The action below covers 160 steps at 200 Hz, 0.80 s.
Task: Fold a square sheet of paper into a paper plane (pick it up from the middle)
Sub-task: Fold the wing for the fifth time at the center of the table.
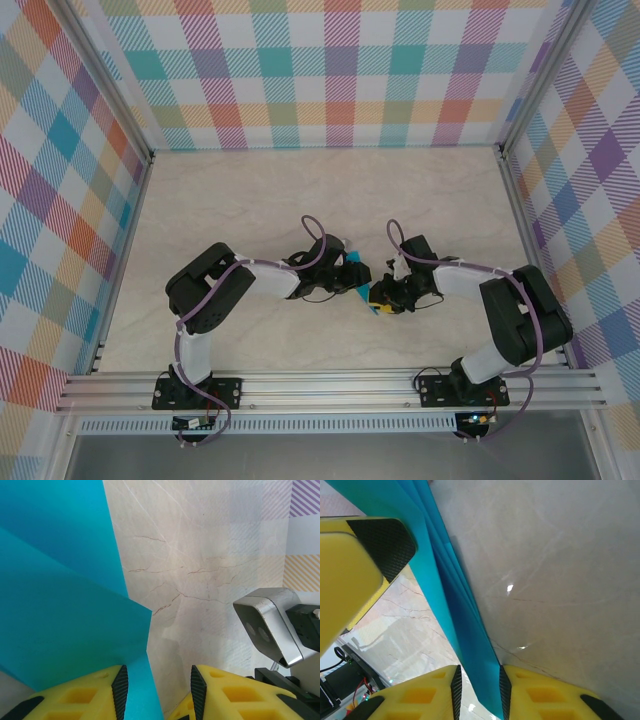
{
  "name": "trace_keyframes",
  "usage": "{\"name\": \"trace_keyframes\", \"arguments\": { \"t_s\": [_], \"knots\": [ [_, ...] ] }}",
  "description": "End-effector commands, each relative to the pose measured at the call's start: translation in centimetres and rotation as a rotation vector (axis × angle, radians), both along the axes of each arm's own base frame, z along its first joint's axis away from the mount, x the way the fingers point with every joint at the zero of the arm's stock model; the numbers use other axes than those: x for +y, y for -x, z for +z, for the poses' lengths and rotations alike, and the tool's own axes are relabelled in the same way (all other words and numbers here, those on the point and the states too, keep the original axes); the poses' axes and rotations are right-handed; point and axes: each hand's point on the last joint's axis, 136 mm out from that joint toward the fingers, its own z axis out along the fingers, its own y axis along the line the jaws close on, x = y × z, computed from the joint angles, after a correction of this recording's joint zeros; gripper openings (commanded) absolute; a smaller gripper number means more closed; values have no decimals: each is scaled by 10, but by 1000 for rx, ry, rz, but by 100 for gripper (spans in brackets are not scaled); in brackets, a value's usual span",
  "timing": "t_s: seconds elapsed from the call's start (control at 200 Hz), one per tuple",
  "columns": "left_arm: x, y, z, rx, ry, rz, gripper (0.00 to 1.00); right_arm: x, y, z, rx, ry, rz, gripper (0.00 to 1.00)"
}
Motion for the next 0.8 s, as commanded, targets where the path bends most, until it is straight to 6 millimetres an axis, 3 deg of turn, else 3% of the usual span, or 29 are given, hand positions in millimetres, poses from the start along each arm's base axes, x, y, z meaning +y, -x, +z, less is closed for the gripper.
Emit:
{"name": "trace_keyframes", "arguments": {
  "t_s": [0.0, 0.16, 0.465, 0.795],
  "knots": [
    [4, 5, -18, 32, -54, -13, 41, -4, 6, -10, 29, 42, 15, 24],
    [4, 5, -18, 31, -57, -15, 40, -7, 10, -15, 40, 54, 9, 15],
    [5, 6, -19, 35, -62, -17, 40, -22, 19, -30, 55, 135, -5, 8],
    [10, 9, -28, 63, -97, -10, 39, -16, -6, 26, -134, 50, -53, 10]
  ]
}}
